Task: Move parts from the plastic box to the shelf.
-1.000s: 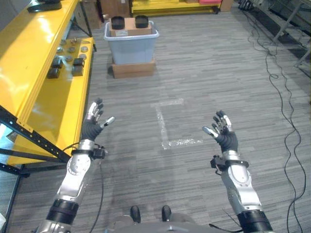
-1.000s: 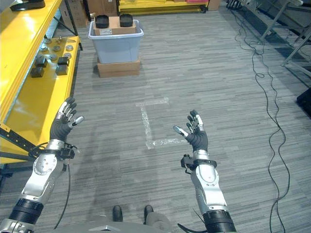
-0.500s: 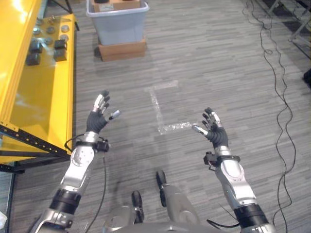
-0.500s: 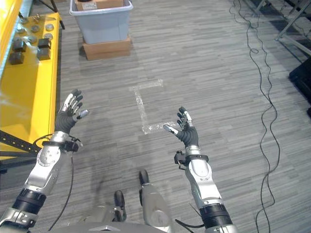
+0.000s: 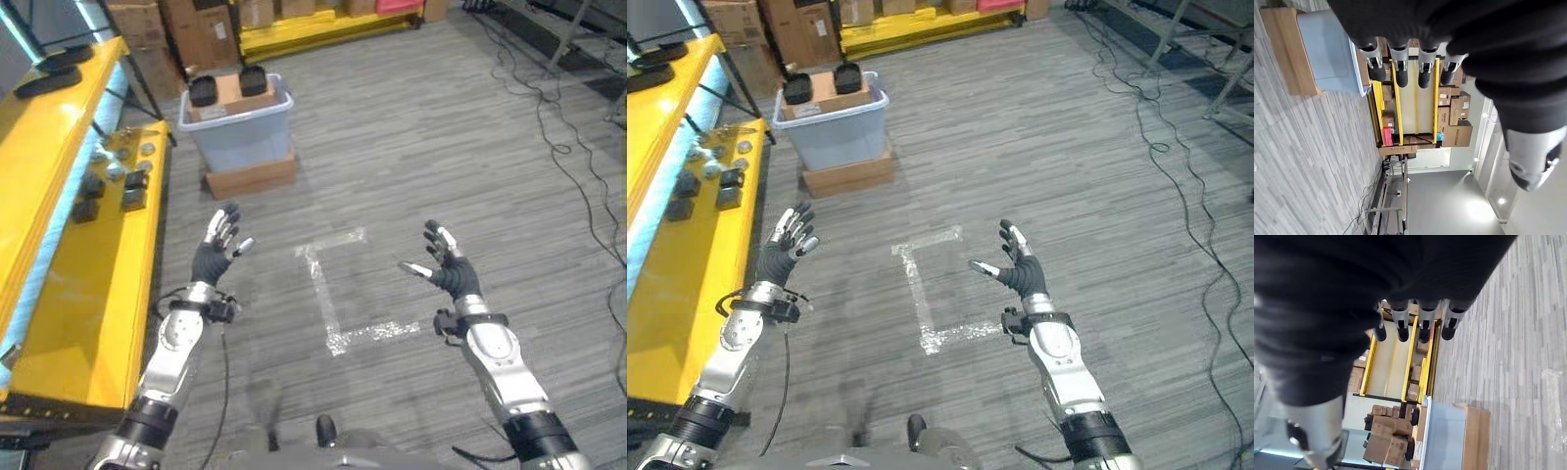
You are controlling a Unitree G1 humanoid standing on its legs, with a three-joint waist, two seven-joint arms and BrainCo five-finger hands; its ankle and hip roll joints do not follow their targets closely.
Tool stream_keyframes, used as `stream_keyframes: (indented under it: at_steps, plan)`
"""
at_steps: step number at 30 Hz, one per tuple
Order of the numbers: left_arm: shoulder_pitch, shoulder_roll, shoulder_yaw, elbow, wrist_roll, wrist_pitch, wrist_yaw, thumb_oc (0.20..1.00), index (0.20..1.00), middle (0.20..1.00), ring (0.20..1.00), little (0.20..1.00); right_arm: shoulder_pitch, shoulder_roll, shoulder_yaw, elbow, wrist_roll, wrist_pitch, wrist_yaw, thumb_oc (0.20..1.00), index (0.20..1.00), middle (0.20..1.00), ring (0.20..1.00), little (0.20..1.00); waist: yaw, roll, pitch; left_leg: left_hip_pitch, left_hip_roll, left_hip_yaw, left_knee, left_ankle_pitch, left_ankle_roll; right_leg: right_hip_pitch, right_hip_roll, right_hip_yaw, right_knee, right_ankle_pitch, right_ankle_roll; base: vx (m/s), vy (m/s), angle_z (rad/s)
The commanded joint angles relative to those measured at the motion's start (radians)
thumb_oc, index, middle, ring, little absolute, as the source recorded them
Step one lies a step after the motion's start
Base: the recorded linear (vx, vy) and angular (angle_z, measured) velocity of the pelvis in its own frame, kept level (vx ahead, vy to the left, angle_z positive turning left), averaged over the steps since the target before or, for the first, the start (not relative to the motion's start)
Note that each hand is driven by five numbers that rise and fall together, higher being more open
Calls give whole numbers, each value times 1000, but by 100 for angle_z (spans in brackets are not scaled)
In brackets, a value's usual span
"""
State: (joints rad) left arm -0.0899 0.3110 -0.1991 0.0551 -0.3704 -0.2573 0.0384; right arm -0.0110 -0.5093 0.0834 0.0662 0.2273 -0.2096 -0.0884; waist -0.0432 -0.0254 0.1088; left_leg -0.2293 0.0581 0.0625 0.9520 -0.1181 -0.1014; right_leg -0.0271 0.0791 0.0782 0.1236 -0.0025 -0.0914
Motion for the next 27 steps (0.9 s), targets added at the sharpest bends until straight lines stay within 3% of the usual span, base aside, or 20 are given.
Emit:
stream_keyframes:
  at_steps: [1, 2, 3, 4, 6, 9, 11, 12, 14, 15, 16, 17, 20, 22, 23, 24, 25, 27]
  plan:
    - [-31, 40, 23, -43, 2, -37, 3, 1000, 1000, 1000, 1000, 1000, -41, -20, -41, -57, -33, -34, 2, 1000, 1000, 1000, 1000, 1000, 35, 0, 47, 119, -27, 37, -238, 17, 34, 17, -65, 63, 3, -147, 142, 366, 27, -7]
    - [-22, 40, 22, -46, 17, -35, 2, 1000, 1000, 1000, 1000, 1000, -40, -16, -43, -59, -29, -36, 4, 1000, 1000, 1000, 1000, 1000, 45, 2, 43, 105, -41, 31, -327, -9, 42, 32, -72, 64, -8, -149, 152, 334, 91, -30]
    - [-22, 46, 21, -45, 61, -29, 11, 1000, 1000, 1000, 1000, 1000, -50, -1, -37, -47, -14, -38, 0, 1000, 1000, 1000, 1000, 1000, 73, 16, 40, 51, -68, -11, -600, -16, 55, 65, -68, 68, -31, -163, 166, 340, 86, -27]
    - [-22, 45, 20, -45, 62, -28, 12, 1000, 1000, 1000, 1000, 1000, -50, -1, -37, -45, -14, -38, 0, 1000, 1000, 1000, 1000, 1000, 73, 11, 38, 62, -74, -10, -620, -10, 57, 69, -74, 68, -35, -165, 167, 358, 83, -32]
    - [-38, 46, 15, -33, 102, -23, 32, 1000, 1000, 1000, 1000, 1000, -59, 19, -32, -31, -26, -34, -13, 1000, 1000, 1000, 1000, 1000, 101, 25, 36, 26, -84, -64, -818, 99, 43, 119, -60, 74, -51, -189, 168, 331, 34, -29]
    - [-39, 48, 19, -28, 134, -16, 32, 1000, 1000, 1000, 1000, 1000, -38, 42, -24, -43, -60, -21, 1, 1000, 1000, 1000, 1000, 1000, 108, 34, 11, 55, -96, -71, -863, 109, 54, 167, -68, 82, -34, -242, 184, 439, 115, -28]
    - [-40, 50, 11, -28, 147, -6, 26, 1000, 1000, 1000, 1000, 1000, -15, 54, -27, -59, -83, -11, 10, 1000, 1000, 1000, 1000, 1000, 110, 30, -10, 77, -120, -78, -837, 85, 80, 177, -103, 89, 36, -275, 199, 365, 145, -16]
    - [-44, 53, 10, -26, 146, -1, 25, 1000, 1000, 1000, 1000, 1000, -11, 64, -24, -65, -92, -7, 15, 1000, 1000, 1000, 1000, 1000, 110, 31, -14, 95, -132, -78, -830, 66, 95, 150, -122, 90, 113, -266, 214, 312, 172, -15]
    - [-69, 58, 0, -17, 141, 4, 37, 1000, 1000, 1000, 1000, 1000, -24, 72, -13, -68, -107, 5, 12, 1000, 1000, 1000, 1000, 1000, 96, 35, 19, 131, -133, -74, -833, 60, 113, 28, -134, 111, 350, -117, 249, 174, 117, -26]
    - [-70, 58, 0, -16, 141, 4, 37, 1000, 1000, 1000, 1000, 1000, -25, 71, -13, -68, -107, 5, 12, 1000, 1000, 1000, 1000, 1000, 98, 30, 18, 133, -138, -71, -833, 53, 113, 24, -139, 113, 362, -129, 248, 299, 107, -43]
    - [-86, 66, 4, -2, 135, 3, 52, 1000, 1000, 1000, 1000, 1000, -35, 104, 8, -65, -100, 2, 8, 1000, 1000, 1000, 1000, 1000, 87, 42, 49, 198, -124, -64, -870, 41, 128, -96, -117, 98, 523, -106, 234, 258, 66, -46]
    - [-86, 66, 4, -1, 135, 2, 51, 1000, 1000, 1000, 1000, 1000, -35, 104, 8, -65, -100, 2, 8, 1000, 1000, 1000, 1000, 1000, 87, 40, 50, 201, -125, -64, -873, 40, 127, -97, -118, 98, 529, -110, 233, 357, 85, -33]
    - [-91, 67, 8, 1, 121, -4, 55, 1000, 1000, 1000, 1000, 1000, -12, 118, 0, -70, -42, 1, 21, 1000, 1000, 1000, 1000, 1000, 71, 50, 48, 252, -110, -57, -889, 6, 125, -145, -81, 62, 386, -191, 221, 319, -6, 15]
    - [-99, 69, 9, 1, 123, -3, 64, 1000, 1000, 1000, 1000, 1000, 9, 122, -1, -63, 52, -3, 40, 1000, 1000, 1000, 1000, 1000, 55, 37, 42, 297, -116, -59, -900, -35, 121, -189, -40, 45, 223, -170, 232, 480, -101, 17]
    - [-102, 62, 10, 7, 138, -2, 71, 1000, 1000, 1000, 1000, 1000, 37, 123, -3, -54, 93, 1, 49, 1000, 1000, 1000, 1000, 1000, 31, 26, 36, 347, -125, -86, -901, -79, 115, -204, 2, 59, 82, -123, 253, 448, -106, 8]
    - [-101, 61, 9, 7, 138, -2, 71, 1000, 1000, 1000, 1000, 1000, 38, 123, -3, -54, 93, 1, 50, 1000, 1000, 1000, 1000, 1000, 28, 30, 37, 350, -121, -89, -900, -82, 115, -196, 4, 55, 72, -120, 252, 607, -193, 36]
    - [-100, 57, 18, 11, 157, -7, 77, 1000, 1000, 1000, 1000, 1000, 57, 115, -9, -62, 95, 4, 57, 1000, 1000, 1000, 1000, 1000, 17, 20, 32, 388, -128, -108, -884, -122, 103, -215, 14, 73, 26, -76, 273, 312, -110, 70]
    - [-101, 59, 15, 11, 157, -12, 69, 1000, 1000, 1000, 1000, 1000, 69, 111, -18, -68, 113, -1, 60, 1000, 1000, 1000, 1000, 1000, 17, 19, 22, 394, -126, -121, -851, -128, 93, -190, 5, 78, 2, -81, 253, 436, -204, 93]
